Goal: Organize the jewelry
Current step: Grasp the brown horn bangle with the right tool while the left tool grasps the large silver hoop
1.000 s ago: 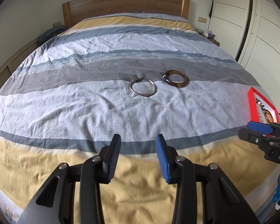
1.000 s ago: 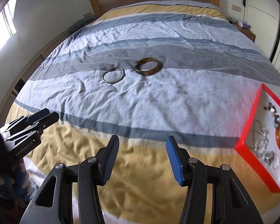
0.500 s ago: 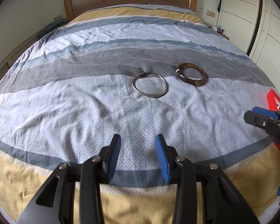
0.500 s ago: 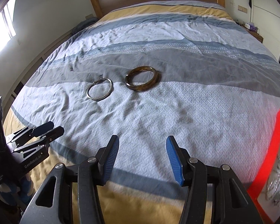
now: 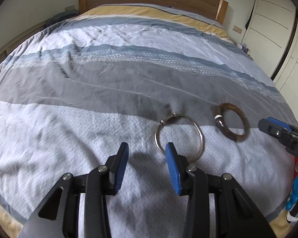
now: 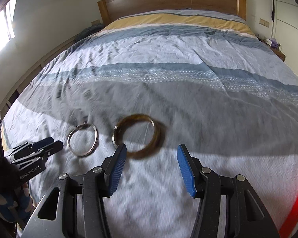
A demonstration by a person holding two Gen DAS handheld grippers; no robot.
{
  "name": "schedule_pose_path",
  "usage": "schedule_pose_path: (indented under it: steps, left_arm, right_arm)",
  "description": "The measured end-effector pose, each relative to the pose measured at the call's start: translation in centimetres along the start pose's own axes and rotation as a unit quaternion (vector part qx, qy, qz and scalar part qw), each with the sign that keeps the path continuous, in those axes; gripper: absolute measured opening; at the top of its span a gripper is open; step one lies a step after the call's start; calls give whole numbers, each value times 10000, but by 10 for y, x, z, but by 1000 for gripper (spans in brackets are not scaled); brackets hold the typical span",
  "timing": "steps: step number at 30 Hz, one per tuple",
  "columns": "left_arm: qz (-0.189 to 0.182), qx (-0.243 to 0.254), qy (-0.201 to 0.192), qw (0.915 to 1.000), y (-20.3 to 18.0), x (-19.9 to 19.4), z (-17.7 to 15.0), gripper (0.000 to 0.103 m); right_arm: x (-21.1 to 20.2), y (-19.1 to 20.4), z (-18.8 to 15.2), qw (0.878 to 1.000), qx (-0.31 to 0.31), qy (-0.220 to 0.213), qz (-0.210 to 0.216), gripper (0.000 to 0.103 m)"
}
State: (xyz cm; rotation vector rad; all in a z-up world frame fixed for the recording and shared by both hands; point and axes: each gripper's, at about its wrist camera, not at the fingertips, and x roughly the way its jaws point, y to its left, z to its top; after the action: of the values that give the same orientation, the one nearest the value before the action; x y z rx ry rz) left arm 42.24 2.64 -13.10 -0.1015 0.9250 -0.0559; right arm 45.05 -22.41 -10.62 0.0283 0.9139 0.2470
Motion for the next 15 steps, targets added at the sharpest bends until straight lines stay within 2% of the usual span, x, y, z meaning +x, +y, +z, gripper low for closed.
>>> schedule_pose_path:
  steps: [5, 9, 15]
  left_arm:
    - [-65, 168, 35, 9998, -3, 20, 2, 37]
    - [-183, 352, 32, 9992, -8, 27, 3, 37]
    - [-281, 461, 123, 9985, -10, 39, 3, 36]
  right_arm:
    - [37, 1, 15, 9995, -197, 192, -168, 52]
    - [60, 0, 15, 9986, -302, 348, -273, 52]
    - [76, 2, 7, 9976, -462, 334, -394, 51]
